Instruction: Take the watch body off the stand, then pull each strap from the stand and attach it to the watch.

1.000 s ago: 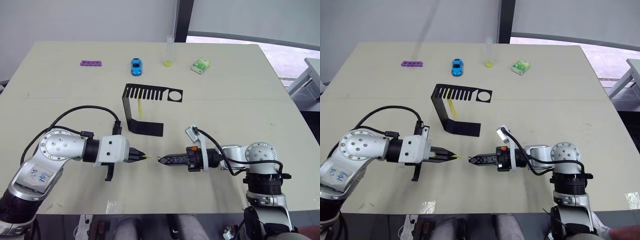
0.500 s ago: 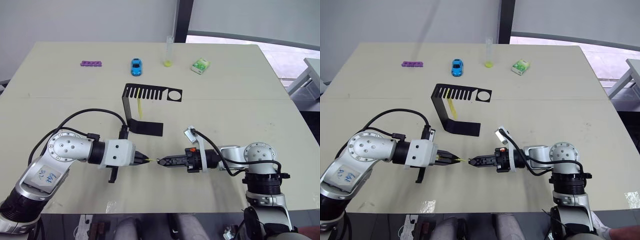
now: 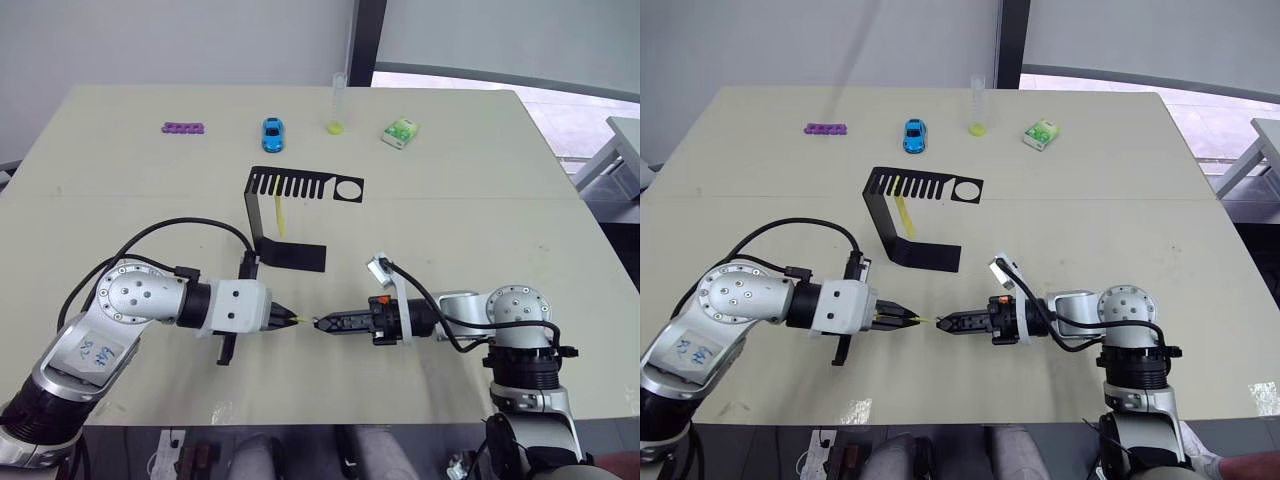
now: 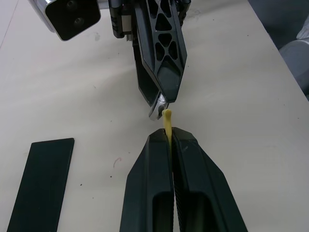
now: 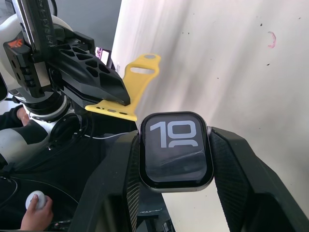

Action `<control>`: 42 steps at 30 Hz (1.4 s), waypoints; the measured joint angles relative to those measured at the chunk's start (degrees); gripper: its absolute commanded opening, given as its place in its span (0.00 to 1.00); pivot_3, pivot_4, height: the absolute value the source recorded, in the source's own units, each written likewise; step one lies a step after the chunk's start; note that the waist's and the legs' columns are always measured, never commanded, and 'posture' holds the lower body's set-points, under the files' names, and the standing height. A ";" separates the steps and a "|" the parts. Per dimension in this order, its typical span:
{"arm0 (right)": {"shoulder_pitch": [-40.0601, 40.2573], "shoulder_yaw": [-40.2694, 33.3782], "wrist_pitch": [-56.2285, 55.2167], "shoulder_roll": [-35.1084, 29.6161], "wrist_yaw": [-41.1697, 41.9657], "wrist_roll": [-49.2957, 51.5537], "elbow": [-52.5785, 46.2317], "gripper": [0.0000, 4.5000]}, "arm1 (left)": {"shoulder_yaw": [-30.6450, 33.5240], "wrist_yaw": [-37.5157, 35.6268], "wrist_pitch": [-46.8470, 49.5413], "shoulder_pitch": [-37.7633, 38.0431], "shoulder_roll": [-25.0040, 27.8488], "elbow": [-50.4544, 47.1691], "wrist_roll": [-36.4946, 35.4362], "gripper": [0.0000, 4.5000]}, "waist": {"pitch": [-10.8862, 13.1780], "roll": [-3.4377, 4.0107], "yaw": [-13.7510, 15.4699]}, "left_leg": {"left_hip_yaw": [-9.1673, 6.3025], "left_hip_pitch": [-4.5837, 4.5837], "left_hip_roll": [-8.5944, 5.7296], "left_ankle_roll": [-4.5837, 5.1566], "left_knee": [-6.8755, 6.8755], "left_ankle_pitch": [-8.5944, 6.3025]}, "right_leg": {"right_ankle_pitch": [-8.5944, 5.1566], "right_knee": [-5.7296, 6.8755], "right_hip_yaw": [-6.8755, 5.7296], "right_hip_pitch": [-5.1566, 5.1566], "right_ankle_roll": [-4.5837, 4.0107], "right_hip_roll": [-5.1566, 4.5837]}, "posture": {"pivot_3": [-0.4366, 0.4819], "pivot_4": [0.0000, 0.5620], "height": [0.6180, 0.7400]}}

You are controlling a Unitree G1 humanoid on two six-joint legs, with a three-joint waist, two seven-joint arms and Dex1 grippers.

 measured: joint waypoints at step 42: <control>0.10 -0.18 0.00 0.59 -1.41 0.95 -0.01 0.36 | 0.72 0.12 2.14 0.41 -0.53 -0.76 1.03 0.00 | 0.00 0.00 -0.01 | 0.00 0.00 0.01 0.00 0.02 0.00 | 0.00 0.02 0.00 -0.01 0.00 0.00 | 0.48 0.27 1.00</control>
